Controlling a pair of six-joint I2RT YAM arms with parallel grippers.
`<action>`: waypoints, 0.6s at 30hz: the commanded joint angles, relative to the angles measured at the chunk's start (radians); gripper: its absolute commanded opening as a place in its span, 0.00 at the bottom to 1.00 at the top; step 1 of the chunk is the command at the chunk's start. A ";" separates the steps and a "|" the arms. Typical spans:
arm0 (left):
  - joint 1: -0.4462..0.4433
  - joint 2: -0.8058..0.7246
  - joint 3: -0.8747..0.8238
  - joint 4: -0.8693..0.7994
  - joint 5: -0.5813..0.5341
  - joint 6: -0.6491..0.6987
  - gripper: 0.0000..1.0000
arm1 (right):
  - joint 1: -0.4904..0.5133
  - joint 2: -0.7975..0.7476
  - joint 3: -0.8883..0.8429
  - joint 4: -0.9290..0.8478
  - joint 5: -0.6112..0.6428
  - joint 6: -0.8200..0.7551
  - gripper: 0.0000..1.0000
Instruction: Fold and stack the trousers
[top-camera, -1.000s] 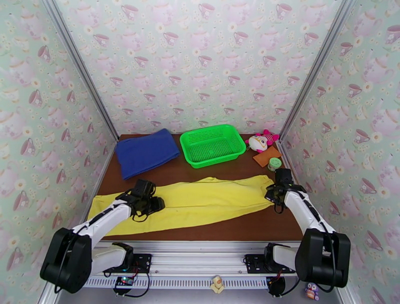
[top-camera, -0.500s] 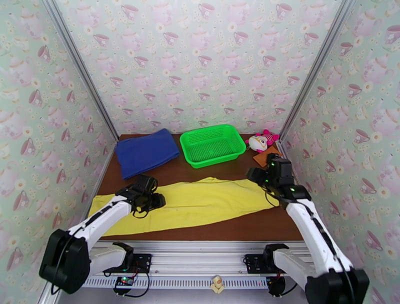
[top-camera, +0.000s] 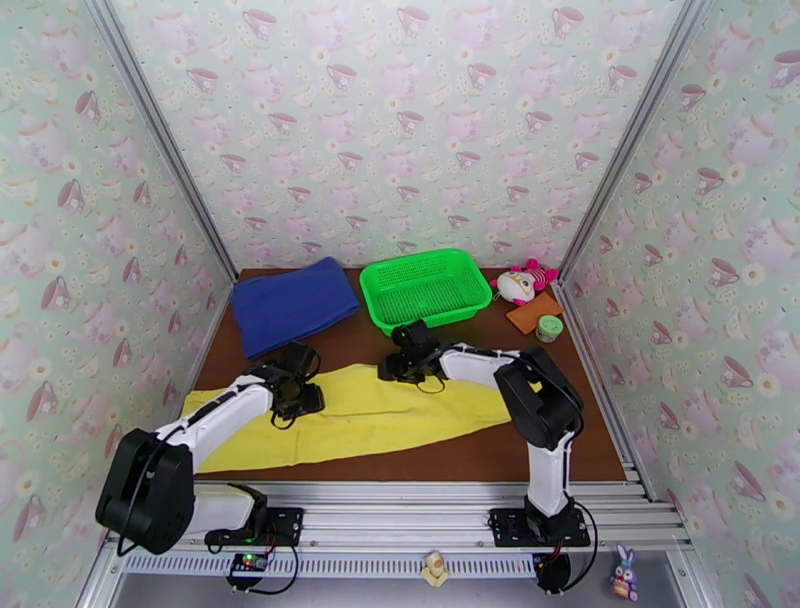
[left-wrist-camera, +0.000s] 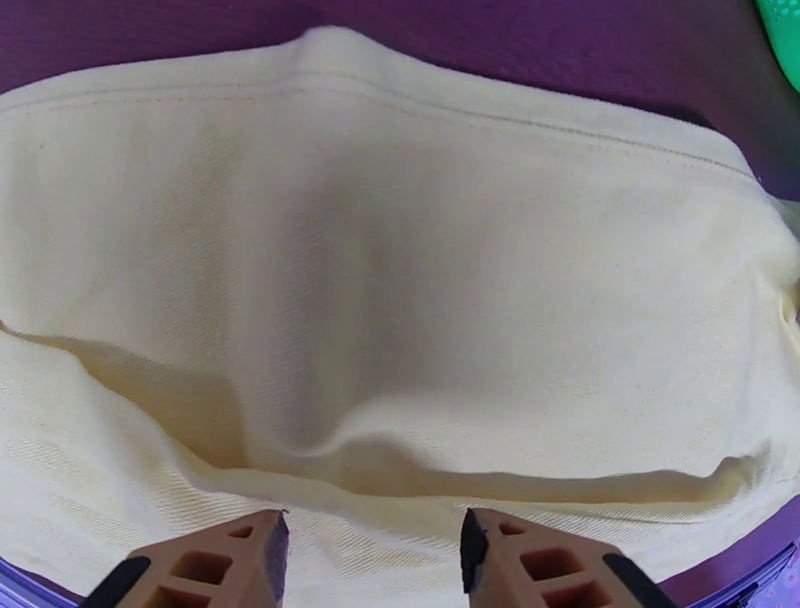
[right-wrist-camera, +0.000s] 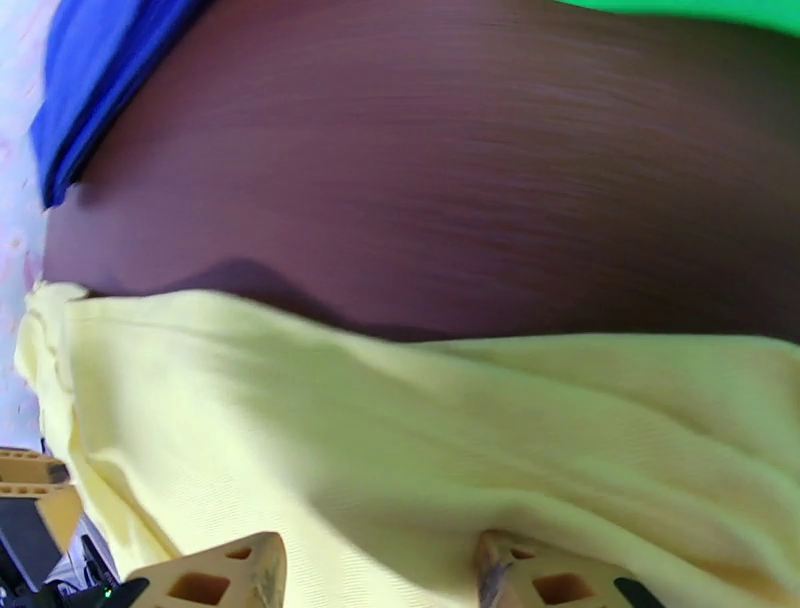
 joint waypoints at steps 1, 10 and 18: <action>-0.003 -0.016 -0.035 0.027 0.070 -0.053 0.50 | 0.055 -0.015 0.018 -0.028 0.094 -0.031 0.54; 0.003 -0.069 -0.091 0.060 0.021 -0.149 0.52 | 0.134 -0.177 -0.084 -0.080 0.285 -0.169 0.56; 0.003 -0.008 -0.106 0.143 0.061 -0.189 0.24 | 0.189 -0.257 -0.164 -0.073 0.301 -0.269 0.56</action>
